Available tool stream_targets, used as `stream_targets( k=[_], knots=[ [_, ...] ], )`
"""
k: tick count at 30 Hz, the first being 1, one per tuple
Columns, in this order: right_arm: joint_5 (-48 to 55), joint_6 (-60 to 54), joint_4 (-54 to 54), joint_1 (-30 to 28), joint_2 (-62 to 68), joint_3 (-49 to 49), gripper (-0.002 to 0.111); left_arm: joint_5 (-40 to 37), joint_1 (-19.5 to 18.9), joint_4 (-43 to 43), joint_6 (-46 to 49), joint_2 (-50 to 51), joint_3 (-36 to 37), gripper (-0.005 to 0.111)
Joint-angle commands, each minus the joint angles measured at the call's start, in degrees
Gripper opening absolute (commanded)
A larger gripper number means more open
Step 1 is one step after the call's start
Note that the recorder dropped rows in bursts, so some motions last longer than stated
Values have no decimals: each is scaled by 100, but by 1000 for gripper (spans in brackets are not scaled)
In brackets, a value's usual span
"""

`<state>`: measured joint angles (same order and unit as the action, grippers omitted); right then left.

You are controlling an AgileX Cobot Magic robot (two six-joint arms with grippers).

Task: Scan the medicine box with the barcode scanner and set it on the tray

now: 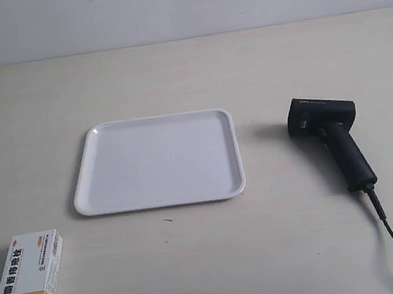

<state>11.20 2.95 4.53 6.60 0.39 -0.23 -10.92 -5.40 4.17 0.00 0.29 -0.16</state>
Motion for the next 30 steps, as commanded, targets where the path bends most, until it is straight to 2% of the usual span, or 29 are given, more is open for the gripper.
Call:
stream_targets(
  k=[1, 9, 14, 18, 20, 23, 25, 28, 30],
  knots=[
    [-50, 1, -25, 5, -39, 23, 0, 68, 23, 10, 0, -29, 16, 3],
    [-50, 1, -25, 5, -39, 23, 0, 139, 23, -57, -204, -29, 16, 3],
    [-50, 1, -25, 5, -39, 23, 0, 553, 23, -417, -1624, -29, 16, 3],
    [-50, 1, -25, 5, -39, 23, 0, 1288, 23, -417, -2038, -29, 16, 3],
    [-50, 1, -25, 5, -39, 23, 0, 1382, 23, -417, -2191, -29, 0, 2],
    [-50, 1, -25, 5, -39, 23, 0, 1211, 23, -417, -2357, -26, -461, 0],
    [-50, 1, -67, 5, -39, 23, 0, 836, 23, -417, -2405, 215, -914, 0],
    [-91, 1, -68, 5, -39, 23, 0, -346, 23, -417, -2116, 825, -1632, 0],
    [-179, 1, -68, 5, -39, 23, 0, -948, 43, -917, -1611, 1407, -1960, 0]
  ],
)
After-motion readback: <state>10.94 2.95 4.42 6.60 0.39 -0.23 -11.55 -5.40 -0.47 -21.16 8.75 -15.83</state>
